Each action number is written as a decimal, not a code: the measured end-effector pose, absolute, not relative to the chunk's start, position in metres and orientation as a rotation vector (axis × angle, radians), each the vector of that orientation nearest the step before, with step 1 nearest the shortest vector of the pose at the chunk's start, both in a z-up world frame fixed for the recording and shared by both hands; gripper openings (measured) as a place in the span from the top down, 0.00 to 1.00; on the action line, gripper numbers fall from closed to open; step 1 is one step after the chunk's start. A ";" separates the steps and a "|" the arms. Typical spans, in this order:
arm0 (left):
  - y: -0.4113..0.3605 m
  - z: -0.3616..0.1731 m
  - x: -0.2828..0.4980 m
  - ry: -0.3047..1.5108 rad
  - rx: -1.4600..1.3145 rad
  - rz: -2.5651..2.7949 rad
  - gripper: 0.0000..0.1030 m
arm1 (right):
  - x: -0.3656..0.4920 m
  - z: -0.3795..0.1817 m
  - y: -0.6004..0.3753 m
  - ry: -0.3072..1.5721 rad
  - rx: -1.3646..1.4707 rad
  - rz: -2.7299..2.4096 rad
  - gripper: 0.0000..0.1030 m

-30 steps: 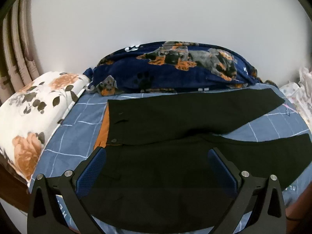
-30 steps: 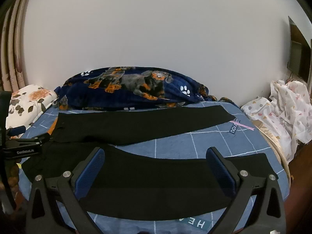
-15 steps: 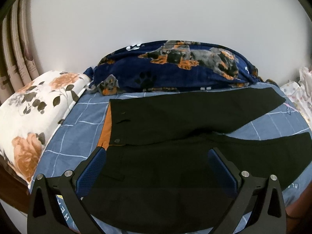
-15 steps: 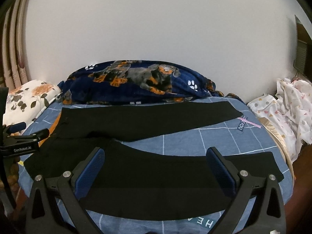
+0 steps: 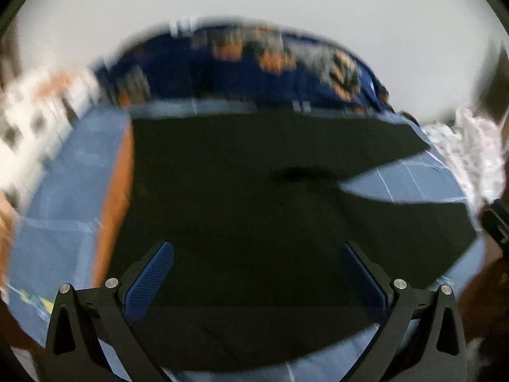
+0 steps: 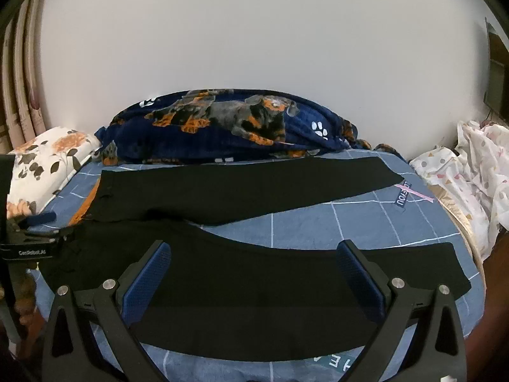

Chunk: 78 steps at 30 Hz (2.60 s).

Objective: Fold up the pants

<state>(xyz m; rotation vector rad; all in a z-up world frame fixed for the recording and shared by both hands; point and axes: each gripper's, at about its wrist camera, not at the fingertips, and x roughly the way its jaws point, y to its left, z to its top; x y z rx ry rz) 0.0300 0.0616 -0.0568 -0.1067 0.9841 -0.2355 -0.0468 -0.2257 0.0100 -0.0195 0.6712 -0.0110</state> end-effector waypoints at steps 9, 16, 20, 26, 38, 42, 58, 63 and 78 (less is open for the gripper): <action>0.116 -0.054 0.052 0.991 -0.090 -0.023 0.01 | -0.032 -0.007 -0.229 0.718 0.005 -0.001 0.00; 0.165 -0.058 0.107 0.948 -0.025 -0.018 0.01 | -0.017 -0.020 -0.227 0.747 0.018 0.012 0.00; 0.192 -0.071 0.161 0.954 -0.061 -0.118 0.01 | -0.007 -0.029 -0.226 0.779 0.024 0.012 0.00; 0.222 -0.098 0.239 1.018 -0.129 -0.170 0.25 | 0.002 -0.037 -0.227 0.812 0.015 -0.004 0.00; 0.224 -0.137 0.296 1.111 -0.098 -0.273 0.42 | 0.016 -0.057 -0.228 0.883 0.017 -0.025 0.00; 0.225 -0.137 0.304 1.089 -0.187 -0.294 0.79 | 0.019 -0.062 -0.221 0.896 0.008 -0.011 0.00; 0.160 -0.028 0.146 0.701 -0.071 -0.410 0.91 | 0.094 -0.032 -0.262 0.842 0.580 0.265 0.01; 0.154 -0.024 0.085 0.678 -0.133 -0.444 0.91 | 0.159 -0.037 -0.271 0.872 0.741 0.317 0.29; 0.148 -0.043 0.032 0.766 -0.279 -0.402 0.89 | 0.278 -0.107 -0.288 1.096 0.942 0.199 0.79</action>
